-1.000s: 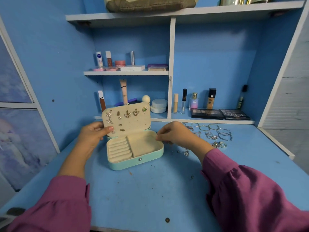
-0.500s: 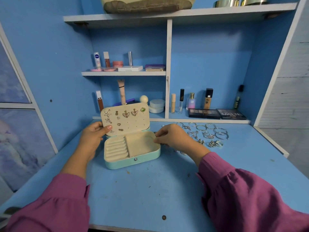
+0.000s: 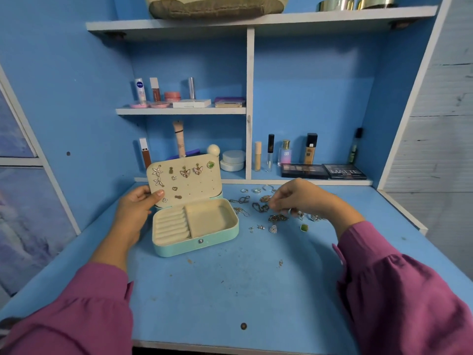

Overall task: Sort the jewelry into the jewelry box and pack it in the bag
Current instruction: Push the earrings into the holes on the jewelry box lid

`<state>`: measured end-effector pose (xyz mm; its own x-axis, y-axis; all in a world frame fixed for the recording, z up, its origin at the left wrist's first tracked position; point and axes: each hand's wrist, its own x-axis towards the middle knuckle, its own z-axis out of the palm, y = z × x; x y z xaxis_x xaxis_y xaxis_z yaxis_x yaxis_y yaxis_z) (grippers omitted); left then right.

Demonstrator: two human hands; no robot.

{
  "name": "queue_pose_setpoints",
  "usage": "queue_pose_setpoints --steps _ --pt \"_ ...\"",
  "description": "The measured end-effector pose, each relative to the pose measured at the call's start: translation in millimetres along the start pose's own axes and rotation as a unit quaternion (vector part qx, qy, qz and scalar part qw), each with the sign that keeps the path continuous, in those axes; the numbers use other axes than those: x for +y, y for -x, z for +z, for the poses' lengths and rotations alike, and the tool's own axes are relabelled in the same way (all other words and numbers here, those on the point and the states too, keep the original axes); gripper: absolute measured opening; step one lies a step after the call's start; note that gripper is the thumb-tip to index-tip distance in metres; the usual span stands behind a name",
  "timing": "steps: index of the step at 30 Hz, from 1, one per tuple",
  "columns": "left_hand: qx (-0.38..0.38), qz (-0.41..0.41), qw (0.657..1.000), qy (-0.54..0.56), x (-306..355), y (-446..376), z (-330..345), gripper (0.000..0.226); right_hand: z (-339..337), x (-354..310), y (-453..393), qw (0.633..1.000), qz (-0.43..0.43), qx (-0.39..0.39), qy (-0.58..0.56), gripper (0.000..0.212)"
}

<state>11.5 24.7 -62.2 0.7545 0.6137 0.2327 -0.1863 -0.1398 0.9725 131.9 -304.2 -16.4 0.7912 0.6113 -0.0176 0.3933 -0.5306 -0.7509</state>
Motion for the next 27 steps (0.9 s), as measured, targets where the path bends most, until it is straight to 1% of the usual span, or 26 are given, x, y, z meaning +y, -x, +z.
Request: queue_pose_setpoints --steps 7,10,16,23,27 --pt "-0.001 -0.004 1.0 -0.002 -3 -1 -1 0.013 -15 9 10 0.997 0.042 -0.027 0.057 0.004" --pt "0.0 -0.004 1.0 -0.013 -5 -3 -3 0.013 -21 8 14 0.992 0.067 -0.056 0.089 0.006" --pt "0.002 -0.003 1.0 -0.021 -8 -5 -4 0.012 -28 4 19 0.977 0.107 -0.09 0.163 0.012" --pt "0.005 -0.008 1.0 -0.022 -8 -5 -4 0.012 -24 4 17 0.965 0.108 -0.095 0.218 0.016" --pt "0.003 -0.007 1.0 -0.027 -7 -5 -4 0.012 -22 3 16 0.969 0.098 -0.093 0.206 0.014"
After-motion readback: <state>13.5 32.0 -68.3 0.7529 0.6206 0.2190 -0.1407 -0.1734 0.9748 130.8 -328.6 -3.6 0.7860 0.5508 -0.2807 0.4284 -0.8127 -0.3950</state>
